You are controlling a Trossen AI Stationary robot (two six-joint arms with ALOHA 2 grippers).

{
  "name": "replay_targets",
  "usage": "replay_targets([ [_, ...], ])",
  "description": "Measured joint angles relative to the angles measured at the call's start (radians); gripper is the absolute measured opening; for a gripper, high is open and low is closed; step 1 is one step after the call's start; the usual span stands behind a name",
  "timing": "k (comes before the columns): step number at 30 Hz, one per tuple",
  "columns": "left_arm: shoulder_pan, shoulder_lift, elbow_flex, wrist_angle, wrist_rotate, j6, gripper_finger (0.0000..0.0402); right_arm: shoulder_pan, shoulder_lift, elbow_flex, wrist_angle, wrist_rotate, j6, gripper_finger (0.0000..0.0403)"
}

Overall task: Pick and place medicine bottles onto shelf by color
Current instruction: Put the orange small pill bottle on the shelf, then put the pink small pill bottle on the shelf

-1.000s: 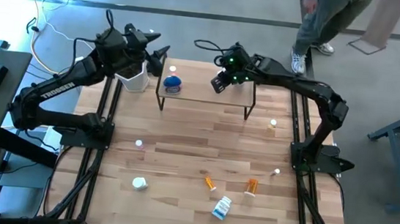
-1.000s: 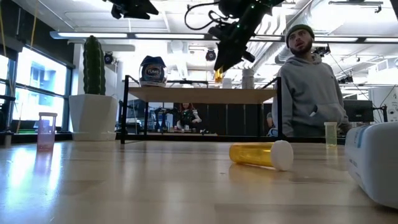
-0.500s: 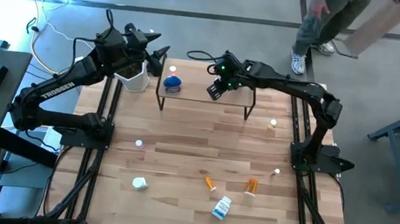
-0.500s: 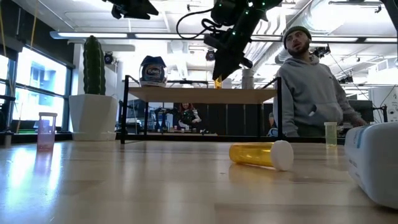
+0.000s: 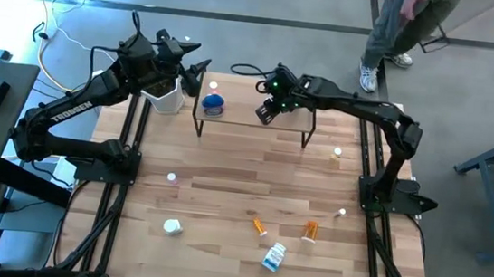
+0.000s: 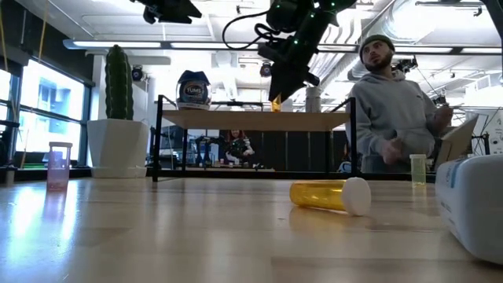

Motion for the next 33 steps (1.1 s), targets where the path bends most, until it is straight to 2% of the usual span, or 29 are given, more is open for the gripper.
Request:
replay_targets([
  [10,0.0,0.0,0.0,-0.031,-0.002,0.023,0.0255,0.015,0.001,0.0,0.0,-0.003,0.041,0.0142],
  [28,-0.007,-0.011,0.0,-0.287,0.001,0.015,0.0255,0.015,-0.064,0.0,0.002,0.034,0.058,0.0142],
  [33,-0.032,-0.026,0.0,-0.375,0.002,-0.03,0.0255,0.015,-0.065,0.0,-0.002,0.03,0.035,0.0142],
])
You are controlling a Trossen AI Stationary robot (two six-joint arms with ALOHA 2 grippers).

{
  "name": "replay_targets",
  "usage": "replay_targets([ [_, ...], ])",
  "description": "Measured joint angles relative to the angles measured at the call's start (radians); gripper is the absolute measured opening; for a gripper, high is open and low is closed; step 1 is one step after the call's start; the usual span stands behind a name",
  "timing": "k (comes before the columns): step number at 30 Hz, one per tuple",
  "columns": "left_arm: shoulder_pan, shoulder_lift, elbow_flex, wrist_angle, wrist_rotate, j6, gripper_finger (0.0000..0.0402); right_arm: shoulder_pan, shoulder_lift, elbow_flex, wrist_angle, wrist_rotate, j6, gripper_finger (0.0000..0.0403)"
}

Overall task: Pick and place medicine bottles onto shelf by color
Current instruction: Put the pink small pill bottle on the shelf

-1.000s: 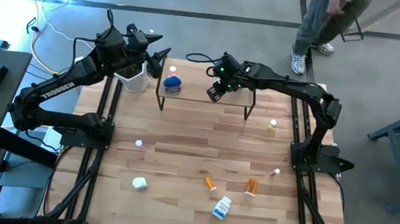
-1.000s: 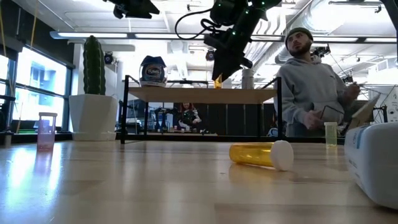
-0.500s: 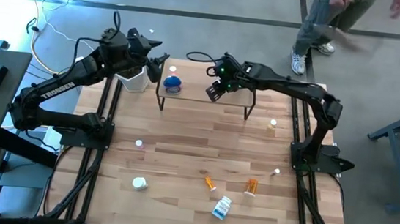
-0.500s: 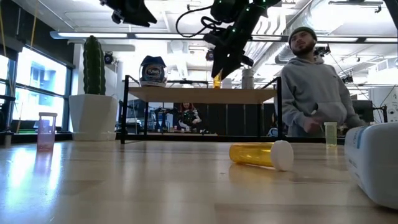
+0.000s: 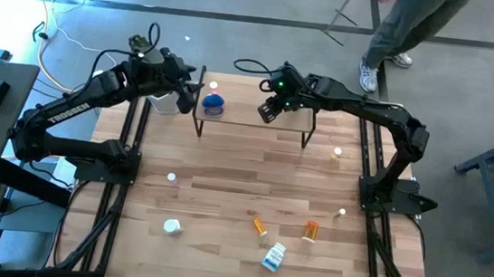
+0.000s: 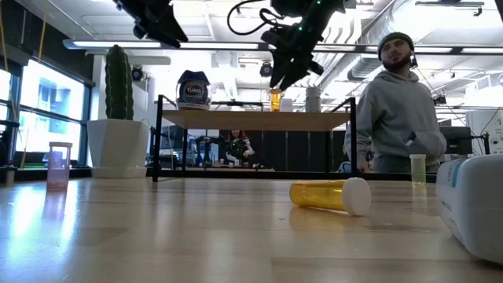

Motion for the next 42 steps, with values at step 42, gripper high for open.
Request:
replay_targets([
  [42,-0.735,-0.054,-0.315,-0.468,-0.024,-0.624,0.0255,0.008,-0.122,0.002,-0.03,-0.043,-0.133,0.0142],
])
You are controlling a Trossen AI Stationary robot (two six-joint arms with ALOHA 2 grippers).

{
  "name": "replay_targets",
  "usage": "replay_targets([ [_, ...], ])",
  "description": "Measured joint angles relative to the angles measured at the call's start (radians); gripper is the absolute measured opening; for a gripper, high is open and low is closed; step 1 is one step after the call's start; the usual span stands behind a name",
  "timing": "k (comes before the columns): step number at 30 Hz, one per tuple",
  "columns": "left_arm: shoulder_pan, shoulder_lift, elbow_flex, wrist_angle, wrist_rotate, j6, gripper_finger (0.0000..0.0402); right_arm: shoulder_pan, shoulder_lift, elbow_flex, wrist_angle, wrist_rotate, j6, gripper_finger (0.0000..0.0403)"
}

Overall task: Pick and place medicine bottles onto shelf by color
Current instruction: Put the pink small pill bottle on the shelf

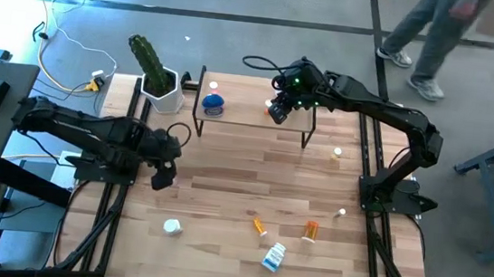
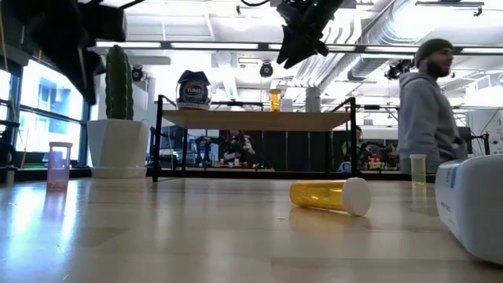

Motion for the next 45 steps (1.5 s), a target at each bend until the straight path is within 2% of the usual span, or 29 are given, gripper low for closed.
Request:
replay_targets([
  [16,-0.119,0.0,-0.16,0.07,-0.038,-0.146,0.0255,0.001,0.0,0.0,-0.001,0.012,-0.007,0.0142],
  [35,-0.125,0.005,-0.277,0.255,-0.059,-0.18,0.0255,0.001,0.0,0.0,0.001,0.034,0.003,0.0142],
  [41,-0.125,0.005,-0.295,0.255,-0.059,-0.204,0.0254,0.001,0.0,0.0,0.001,0.034,0.022,0.0142],
  [45,-0.125,0.005,-0.295,0.254,-0.059,-0.198,0.0238,0.001,0.0,0.0,0.001,0.034,0.025,0.0142],
])
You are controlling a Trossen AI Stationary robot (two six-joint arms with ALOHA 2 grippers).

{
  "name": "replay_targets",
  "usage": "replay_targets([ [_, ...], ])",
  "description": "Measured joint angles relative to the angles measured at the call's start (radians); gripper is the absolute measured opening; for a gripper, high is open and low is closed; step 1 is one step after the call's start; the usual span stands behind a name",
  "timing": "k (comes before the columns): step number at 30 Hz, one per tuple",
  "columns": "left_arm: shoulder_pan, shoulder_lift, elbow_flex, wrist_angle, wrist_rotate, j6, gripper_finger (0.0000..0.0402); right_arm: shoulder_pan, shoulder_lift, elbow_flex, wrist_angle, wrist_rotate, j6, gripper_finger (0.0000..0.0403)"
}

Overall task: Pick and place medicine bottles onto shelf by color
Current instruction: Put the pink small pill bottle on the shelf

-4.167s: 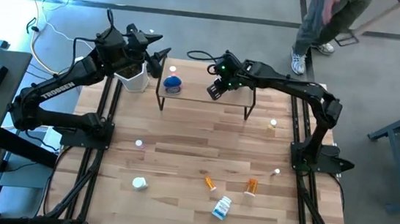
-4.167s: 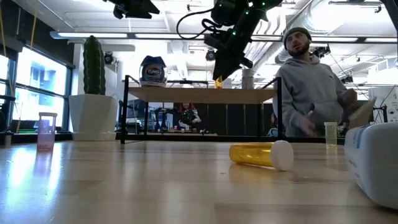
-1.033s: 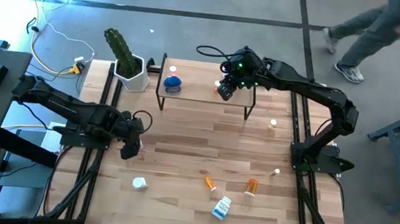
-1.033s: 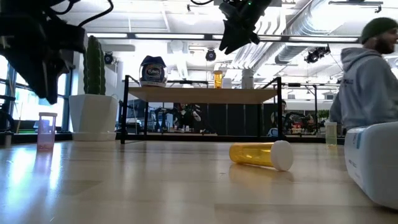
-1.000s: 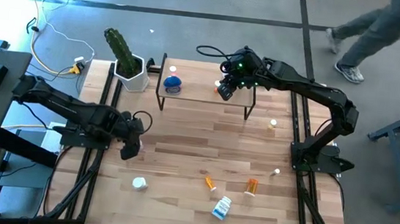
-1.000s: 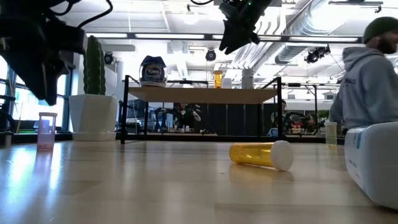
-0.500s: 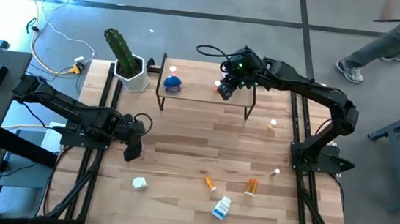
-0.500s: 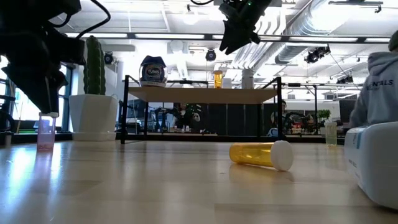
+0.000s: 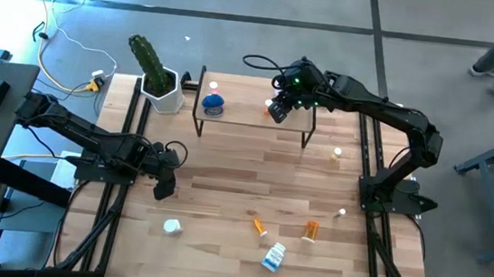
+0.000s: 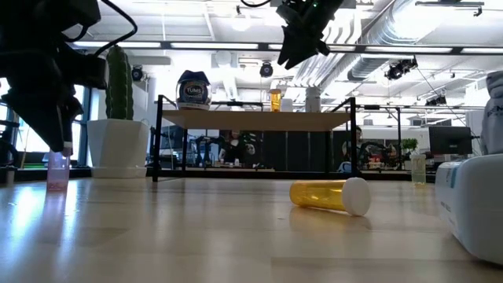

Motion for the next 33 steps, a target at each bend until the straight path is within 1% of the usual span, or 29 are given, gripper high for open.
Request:
replay_targets([
  [11,0.0,0.0,0.0,0.0,-0.001,0.017,0.0145,0.0,0.0,0.0,0.0,0.002,0.001,0.0142],
  [16,0.0,0.0,0.0,0.0,-0.001,0.021,0.0115,0.0,0.0,0.0,0.0,0.002,0.001,0.0142],
  [21,0.0,0.0,0.0,0.001,0.001,0.021,0.0112,0.0,0.001,0.0,0.0,0.002,0.001,0.0142],
  [25,0.001,0.0,0.003,0.017,0.031,0.013,0.0118,0.0,0.001,0.0,0.0,0.002,0.001,0.0142],
  [29,0.001,0.0,0.047,0.015,0.034,0.016,0.0118,0.0,0.001,0.0,0.0,0.002,0.001,0.0142],
  [33,0.005,0.0,0.122,0.01,0.019,0.046,0.0119,0.0,0.001,0.0,0.004,0.001,0.001,0.0142],
])
